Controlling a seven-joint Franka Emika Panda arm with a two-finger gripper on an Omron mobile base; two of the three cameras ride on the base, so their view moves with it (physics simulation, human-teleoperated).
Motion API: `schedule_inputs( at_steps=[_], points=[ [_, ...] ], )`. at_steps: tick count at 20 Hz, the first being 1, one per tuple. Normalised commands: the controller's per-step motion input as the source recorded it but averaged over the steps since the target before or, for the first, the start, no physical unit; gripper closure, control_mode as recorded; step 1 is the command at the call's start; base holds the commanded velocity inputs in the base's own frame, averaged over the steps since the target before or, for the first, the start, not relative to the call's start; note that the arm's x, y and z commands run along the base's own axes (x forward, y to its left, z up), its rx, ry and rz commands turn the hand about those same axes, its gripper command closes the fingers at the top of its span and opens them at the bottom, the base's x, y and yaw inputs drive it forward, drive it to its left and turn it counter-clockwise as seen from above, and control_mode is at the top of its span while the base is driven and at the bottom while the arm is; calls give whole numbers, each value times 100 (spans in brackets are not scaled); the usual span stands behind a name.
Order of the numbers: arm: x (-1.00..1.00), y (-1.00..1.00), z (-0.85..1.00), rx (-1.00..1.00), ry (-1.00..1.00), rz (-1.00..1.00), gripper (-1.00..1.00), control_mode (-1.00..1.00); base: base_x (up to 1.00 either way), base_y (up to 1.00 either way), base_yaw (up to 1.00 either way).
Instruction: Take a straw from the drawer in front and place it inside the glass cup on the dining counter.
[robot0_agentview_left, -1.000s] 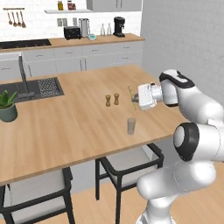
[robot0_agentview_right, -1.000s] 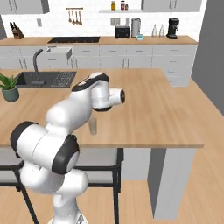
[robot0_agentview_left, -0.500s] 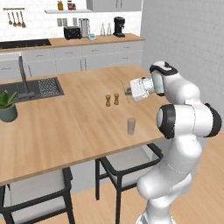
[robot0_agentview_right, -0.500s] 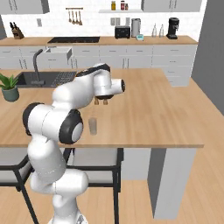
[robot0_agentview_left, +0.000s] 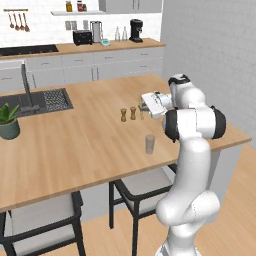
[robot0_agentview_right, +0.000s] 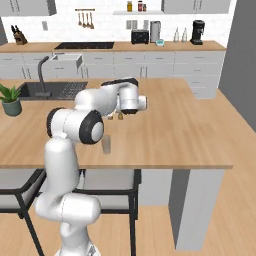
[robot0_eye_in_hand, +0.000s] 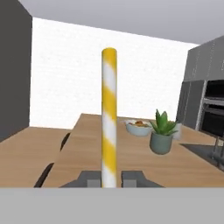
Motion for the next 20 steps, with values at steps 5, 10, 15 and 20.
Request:
schedule_inputs(
  at_steps=[5, 10, 15, 20],
  points=[
    [0, -2, 0, 15, 4, 25, 100, -100, 0, 0, 0],
    [-10, 0, 5, 4, 22, 6, 100, -100, 0, 0, 0],
    [-14, -2, 0, 2, 20, 0, 100, -100, 0, 0, 0],
    [-2, -1, -7, 1, 2, 2, 100, -100, 0, 0, 0]
  ],
)
